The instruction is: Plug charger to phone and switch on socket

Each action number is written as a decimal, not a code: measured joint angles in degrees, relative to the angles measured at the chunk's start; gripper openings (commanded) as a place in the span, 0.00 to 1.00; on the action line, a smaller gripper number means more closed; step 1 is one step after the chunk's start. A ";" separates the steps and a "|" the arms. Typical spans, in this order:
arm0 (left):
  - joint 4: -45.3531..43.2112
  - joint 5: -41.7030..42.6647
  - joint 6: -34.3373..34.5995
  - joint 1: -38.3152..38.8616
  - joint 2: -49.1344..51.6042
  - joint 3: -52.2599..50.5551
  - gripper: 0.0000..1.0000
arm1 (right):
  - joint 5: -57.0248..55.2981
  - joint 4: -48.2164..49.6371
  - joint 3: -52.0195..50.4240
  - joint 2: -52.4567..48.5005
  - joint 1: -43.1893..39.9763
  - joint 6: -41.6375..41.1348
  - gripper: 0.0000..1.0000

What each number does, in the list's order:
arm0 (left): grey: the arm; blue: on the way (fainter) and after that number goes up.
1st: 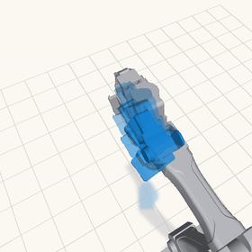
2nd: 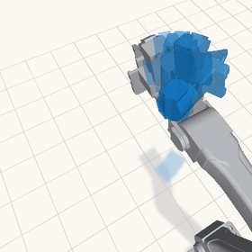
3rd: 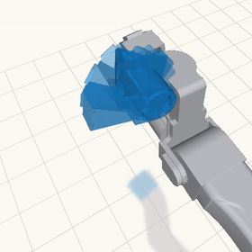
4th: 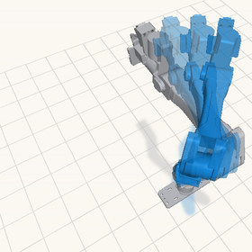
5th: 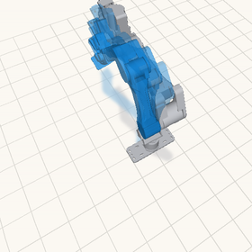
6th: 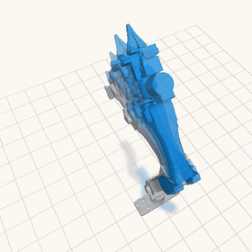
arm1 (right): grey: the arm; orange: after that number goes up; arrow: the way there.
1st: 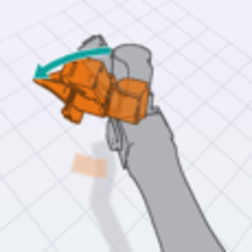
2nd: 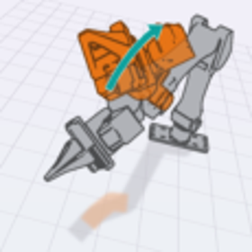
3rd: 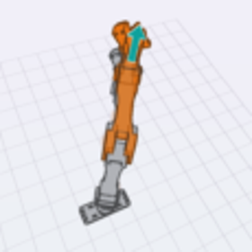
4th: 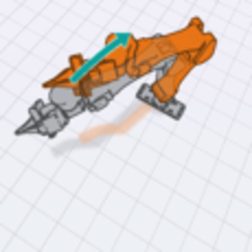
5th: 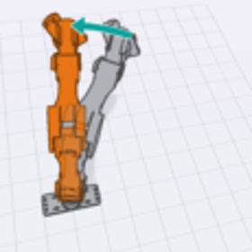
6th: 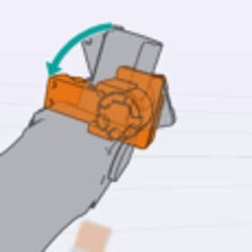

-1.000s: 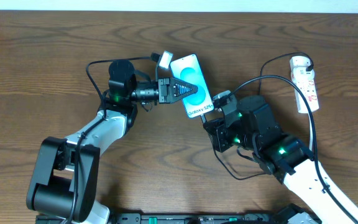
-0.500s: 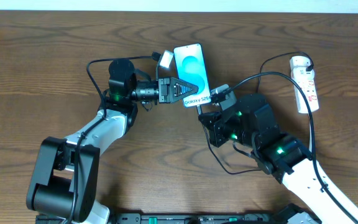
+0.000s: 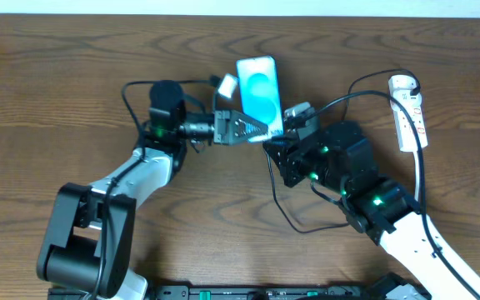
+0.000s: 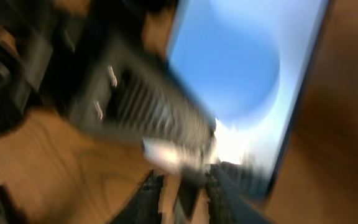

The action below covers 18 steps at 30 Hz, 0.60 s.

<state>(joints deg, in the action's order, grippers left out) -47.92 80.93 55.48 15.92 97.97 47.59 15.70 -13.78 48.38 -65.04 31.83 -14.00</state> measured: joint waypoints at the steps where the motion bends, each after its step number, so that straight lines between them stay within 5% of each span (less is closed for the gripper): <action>1: 0.15 1.18 0.02 0.61 0.13 -0.33 0.07 | -0.24 -0.24 0.46 0.24 0.00 0.11 0.32; 4: 0.15 3.37 0.00 1.95 0.15 -0.70 0.07 | -0.79 -1.75 0.92 1.14 -0.11 0.20 0.45; 18: 0.11 3.58 0.00 1.81 0.17 -0.70 0.07 | -4.24 -20.85 1.16 12.31 -0.11 0.50 0.68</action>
<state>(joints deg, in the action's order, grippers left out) -47.81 84.51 55.48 17.74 98.15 46.89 11.46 -34.63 49.54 -52.73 31.73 -13.50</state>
